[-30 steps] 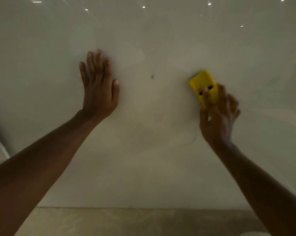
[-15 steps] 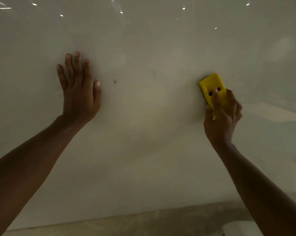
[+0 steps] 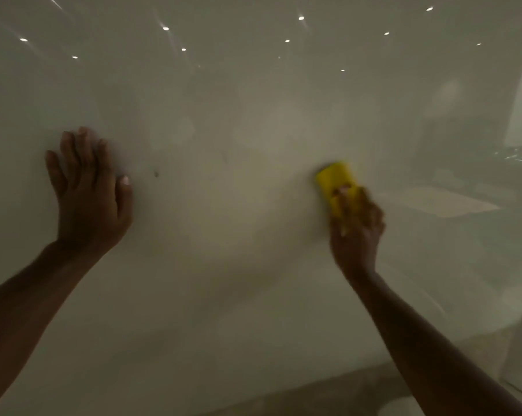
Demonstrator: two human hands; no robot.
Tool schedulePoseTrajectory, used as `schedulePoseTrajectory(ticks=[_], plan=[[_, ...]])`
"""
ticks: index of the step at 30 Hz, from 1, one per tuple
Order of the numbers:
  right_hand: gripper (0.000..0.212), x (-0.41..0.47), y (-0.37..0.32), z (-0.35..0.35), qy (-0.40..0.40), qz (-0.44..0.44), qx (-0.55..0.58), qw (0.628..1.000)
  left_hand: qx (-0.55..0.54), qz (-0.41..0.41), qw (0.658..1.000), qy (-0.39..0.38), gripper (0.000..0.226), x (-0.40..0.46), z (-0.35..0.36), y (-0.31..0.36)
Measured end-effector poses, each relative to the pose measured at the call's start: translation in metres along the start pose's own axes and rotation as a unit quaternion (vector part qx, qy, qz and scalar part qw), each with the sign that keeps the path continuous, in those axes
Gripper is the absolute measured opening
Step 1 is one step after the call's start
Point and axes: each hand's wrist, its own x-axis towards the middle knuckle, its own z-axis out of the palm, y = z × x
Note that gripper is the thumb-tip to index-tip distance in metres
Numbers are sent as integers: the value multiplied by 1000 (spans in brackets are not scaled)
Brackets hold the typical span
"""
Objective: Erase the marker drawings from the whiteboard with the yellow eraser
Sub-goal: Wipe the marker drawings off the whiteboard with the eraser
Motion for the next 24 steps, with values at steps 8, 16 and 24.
schedulePoseTrajectory(ticks=[8,16,24], plan=[[56,-6,-103,18,34,81,64,994,-7,11,1000,8,57,4,3,4],[43,-106,-171,42,-221,-463,64,856,5,23,1000,-11,56,2,-7,-6],[58,39,-175,12,5,16,36,999,-6,56,998,-19,55,-3,-13,-20]])
